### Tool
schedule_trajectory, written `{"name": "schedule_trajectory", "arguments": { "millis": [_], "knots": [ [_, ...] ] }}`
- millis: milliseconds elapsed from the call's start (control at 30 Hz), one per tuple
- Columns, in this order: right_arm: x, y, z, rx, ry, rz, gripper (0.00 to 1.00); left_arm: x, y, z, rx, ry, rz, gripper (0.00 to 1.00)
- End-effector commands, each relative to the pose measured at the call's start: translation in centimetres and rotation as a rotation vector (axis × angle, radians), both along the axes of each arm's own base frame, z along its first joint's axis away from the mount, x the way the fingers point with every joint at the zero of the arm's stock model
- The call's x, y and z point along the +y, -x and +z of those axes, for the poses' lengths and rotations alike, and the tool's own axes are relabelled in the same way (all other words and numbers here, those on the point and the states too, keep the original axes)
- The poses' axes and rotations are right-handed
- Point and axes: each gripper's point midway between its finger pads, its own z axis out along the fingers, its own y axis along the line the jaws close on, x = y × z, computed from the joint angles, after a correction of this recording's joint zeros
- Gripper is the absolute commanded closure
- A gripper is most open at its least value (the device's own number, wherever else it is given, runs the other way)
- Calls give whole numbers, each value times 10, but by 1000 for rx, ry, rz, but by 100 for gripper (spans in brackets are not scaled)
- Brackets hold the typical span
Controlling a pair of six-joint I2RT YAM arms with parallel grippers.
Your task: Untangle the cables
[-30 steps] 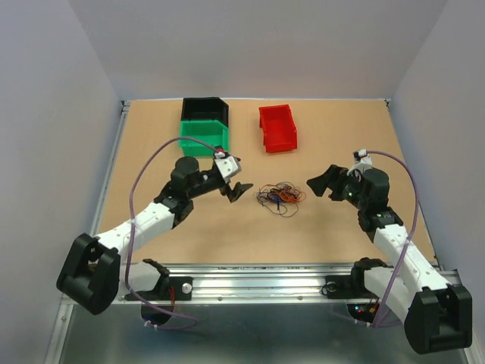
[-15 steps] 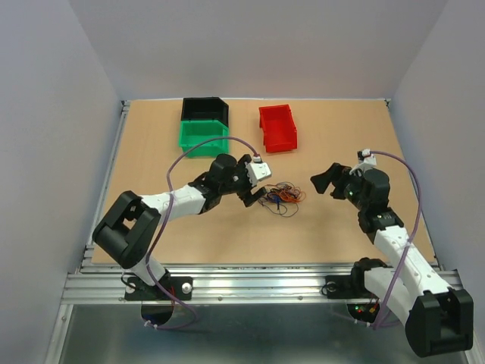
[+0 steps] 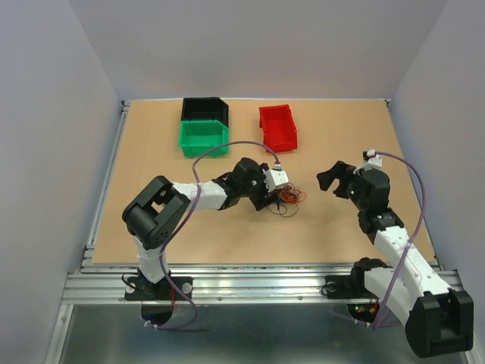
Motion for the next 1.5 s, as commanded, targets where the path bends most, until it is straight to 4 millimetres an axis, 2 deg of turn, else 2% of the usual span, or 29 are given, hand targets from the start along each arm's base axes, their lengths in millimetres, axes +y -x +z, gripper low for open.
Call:
{"name": "schedule_trajectory", "arguments": {
  "millis": [0, 67, 167, 200, 233, 267, 367, 400, 433, 467, 500, 567, 600, 633, 700, 733, 833, 867, 900, 933, 1000, 1033, 1067, 1100, 1200, 1267, 1367, 1400, 1467],
  "knots": [
    [-16, -6, 37, -128, 2, -104, 0, -10, -15, 11, -33, 2, 13, 18],
    [-20, -3, 38, -138, -18, -139, 0, -11, -15, 9, -32, -6, 13, 23],
    [-28, -2, 41, -160, -21, -183, 0, -10, -17, 6, -25, -21, 21, 50],
    [-29, -1, 42, -166, -22, -190, 0, -10, -18, 7, -28, -25, 26, 61],
    [-29, -1, 43, -174, -24, -191, 0, -9, -21, 12, -42, -23, 40, 86],
    [-30, 0, 45, -181, -26, -195, 0, -8, -22, 17, -53, -14, 49, 100],
    [-14, 4, 48, -231, -20, -88, 0, -5, -16, 47, -93, 54, 34, 100],
    [4, 9, 51, -247, -37, 26, 0, 0, -13, 51, -86, 65, 27, 100],
    [17, 12, 47, -247, -40, 107, 0, -2, -6, 68, -83, 111, -7, 100],
    [29, 13, 56, -295, -49, 188, 0, 0, -2, 73, -71, 127, -24, 100],
    [52, 26, 57, -310, -78, 345, 0, 7, -3, 76, -45, 133, -26, 100],
    [68, 29, 59, -340, -103, 457, 0, 8, 7, 90, 3, 181, -84, 100],
    [75, 33, 60, -344, -113, 510, 0, 17, 5, 93, 24, 187, -80, 100],
    [77, 29, 58, -346, -114, 513, 0, 20, 8, 106, 29, 221, -99, 100],
    [80, 25, 58, -375, -100, 501, 0, 29, 9, 113, 29, 241, -99, 100],
    [82, 22, 66, -423, -97, 491, 0, 36, 9, 125, 3, 259, -98, 100],
    [87, 4, 71, -440, -104, 397, 0, 44, 13, 130, -14, 266, -91, 100],
    [97, 1, 81, -481, -126, 386, 0, 49, 13, 140, -33, 283, -82, 100],
    [95, -13, 75, -475, -121, 306, 0, 52, 14, 143, -35, 290, -75, 100],
    [97, -21, 84, -524, -136, 271, 0, 55, 16, 155, -56, 312, -80, 100],
    [115, -32, 79, -516, -110, 274, 0, 62, 15, 165, -74, 337, -70, 100],
    [132, -47, 67, -477, -90, 308, 0, 65, 19, 170, -87, 347, -75, 100],
    [145, -50, 65, -473, -85, 346, 0, 66, 20, 173, -96, 350, -73, 100],
    [164, -56, 53, -443, -84, 422, 0, 68, 22, 175, -105, 353, -72, 100],
    [196, -49, 54, -476, -94, 559, 3, 70, 23, 176, -103, 354, -68, 100],
    [208, -45, 57, -519, -82, 596, 3, 74, 17, 179, -98, 356, -39, 100],
    [213, -37, 57, -545, -81, 632, 6, 78, 11, 178, -85, 357, -8, 100],
    [216, -32, 58, -554, -82, 663, 9, 79, 9, 180, -86, 360, -4, 100],
    [220, -24, 60, -575, -90, 708, 22, 79, 8, 178, -73, 363, -5, 100]
  ]
}}
